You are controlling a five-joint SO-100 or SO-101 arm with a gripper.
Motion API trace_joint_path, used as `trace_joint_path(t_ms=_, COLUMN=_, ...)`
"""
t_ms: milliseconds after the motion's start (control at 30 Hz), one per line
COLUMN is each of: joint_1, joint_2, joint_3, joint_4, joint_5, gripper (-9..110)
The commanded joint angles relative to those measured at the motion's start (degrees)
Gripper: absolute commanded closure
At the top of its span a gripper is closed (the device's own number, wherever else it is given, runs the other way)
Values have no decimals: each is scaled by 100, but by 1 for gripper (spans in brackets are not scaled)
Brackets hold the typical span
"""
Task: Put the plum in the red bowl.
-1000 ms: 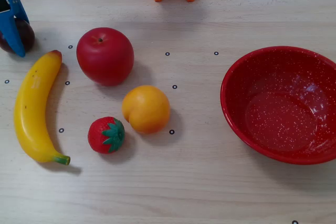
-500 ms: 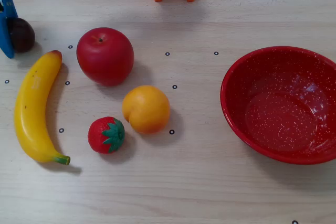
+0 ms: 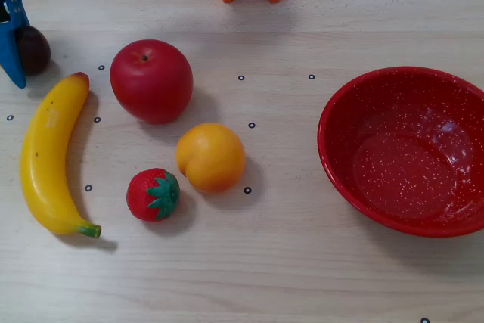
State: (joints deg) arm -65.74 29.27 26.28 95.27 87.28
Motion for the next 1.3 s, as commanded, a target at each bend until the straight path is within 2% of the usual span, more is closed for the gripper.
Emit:
trace_joint_path(t_ms=0, joint_1=202, joint_2=211, joint_3=-193, joint_4=-88, joint_5=-53, gripper=60)
trace_joint_path(t_ms=700, joint_1=237, joint_2=185, joint_3=-176, joint_4=-352, joint_5=-35, gripper=66)
trace_joint_path(t_ms=900, joint_1=246, joint_2=185, joint_3=-149, joint_4=-387, joint_5=70, gripper=76)
trace_joint_path(t_ms=1100, joint_1=255, joint_2=220, joint_3=-149, joint_4=-334, joint_5=185, gripper=101)
trace_joint_path(t_ms=1267, joint_1=272, joint_2=422, joint_3=-290, joint_4=-97, joint_5=35, gripper=101)
